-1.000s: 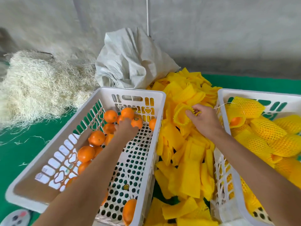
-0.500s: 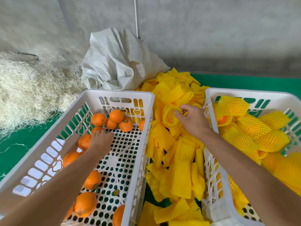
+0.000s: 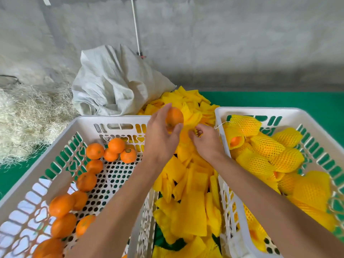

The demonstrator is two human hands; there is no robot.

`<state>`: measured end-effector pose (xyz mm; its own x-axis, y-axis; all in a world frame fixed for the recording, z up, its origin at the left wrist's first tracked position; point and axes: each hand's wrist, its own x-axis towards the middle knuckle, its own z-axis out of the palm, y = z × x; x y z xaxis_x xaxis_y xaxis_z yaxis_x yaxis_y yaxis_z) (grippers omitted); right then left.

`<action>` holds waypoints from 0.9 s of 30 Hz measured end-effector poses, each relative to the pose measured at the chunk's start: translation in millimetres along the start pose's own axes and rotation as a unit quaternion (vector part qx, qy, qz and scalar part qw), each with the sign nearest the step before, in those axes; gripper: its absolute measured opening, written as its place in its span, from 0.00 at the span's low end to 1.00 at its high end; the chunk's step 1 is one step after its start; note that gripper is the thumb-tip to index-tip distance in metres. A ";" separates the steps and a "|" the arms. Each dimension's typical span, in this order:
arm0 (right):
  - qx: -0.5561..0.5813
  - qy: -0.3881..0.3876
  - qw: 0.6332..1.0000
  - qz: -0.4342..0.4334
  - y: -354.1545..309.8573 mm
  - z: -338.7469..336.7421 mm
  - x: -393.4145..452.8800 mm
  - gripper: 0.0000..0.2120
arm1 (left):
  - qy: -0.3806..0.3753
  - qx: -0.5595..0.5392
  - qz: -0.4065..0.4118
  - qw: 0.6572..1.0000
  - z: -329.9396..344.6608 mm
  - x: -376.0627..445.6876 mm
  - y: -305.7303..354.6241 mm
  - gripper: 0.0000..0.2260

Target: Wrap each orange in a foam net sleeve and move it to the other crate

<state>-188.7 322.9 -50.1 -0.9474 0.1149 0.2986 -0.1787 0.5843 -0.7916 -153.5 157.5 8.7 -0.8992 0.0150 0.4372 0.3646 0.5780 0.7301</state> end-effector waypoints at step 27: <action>0.056 0.016 0.998 -0.005 -5.4 -3.9 -5.9 0.08 | -0.095 -0.346 -0.227 0.905 23.1 -23.4 -1.8 0.31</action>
<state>-181.1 322.2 -45.5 -0.9366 0.1371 0.3225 -0.2181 0.4921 -0.8428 -138.6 174.9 -15.0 -0.9957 0.0826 -0.0413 -0.0487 -0.0898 0.9948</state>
